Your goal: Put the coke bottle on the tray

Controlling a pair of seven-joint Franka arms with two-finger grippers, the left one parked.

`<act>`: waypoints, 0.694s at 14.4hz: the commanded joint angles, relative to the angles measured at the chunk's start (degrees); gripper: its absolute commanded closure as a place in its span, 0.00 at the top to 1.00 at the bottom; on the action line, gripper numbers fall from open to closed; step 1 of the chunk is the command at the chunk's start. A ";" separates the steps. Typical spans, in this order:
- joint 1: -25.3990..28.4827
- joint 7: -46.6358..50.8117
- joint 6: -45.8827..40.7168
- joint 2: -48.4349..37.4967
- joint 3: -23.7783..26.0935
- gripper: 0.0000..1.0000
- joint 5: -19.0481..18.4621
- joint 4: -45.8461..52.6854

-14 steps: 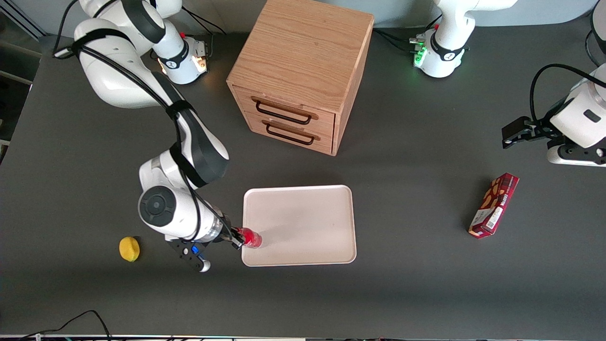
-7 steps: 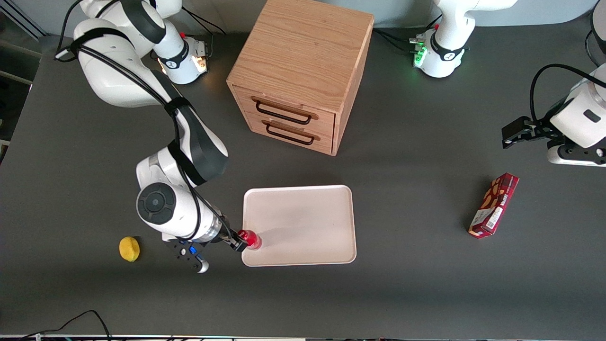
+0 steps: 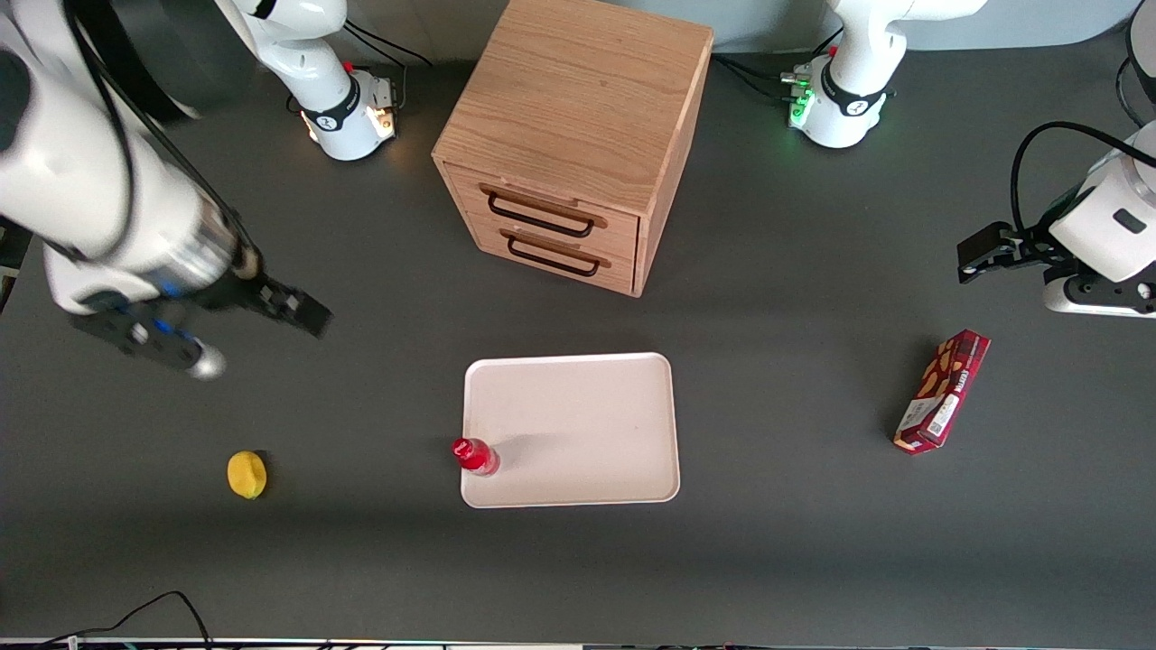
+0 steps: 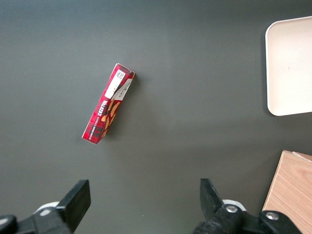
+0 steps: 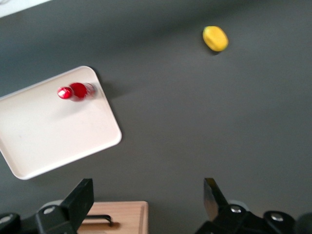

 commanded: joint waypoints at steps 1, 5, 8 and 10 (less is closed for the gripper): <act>-1.80 -14.26 3.71 -16.38 -11.27 1.00 8.21 -20.50; -1.80 -22.66 14.85 -32.91 -17.72 1.00 9.03 -45.46; -1.72 -22.75 19.01 -36.99 -18.17 1.00 10.69 -51.76; -1.80 -22.48 18.57 -36.38 -18.78 1.00 13.41 -49.57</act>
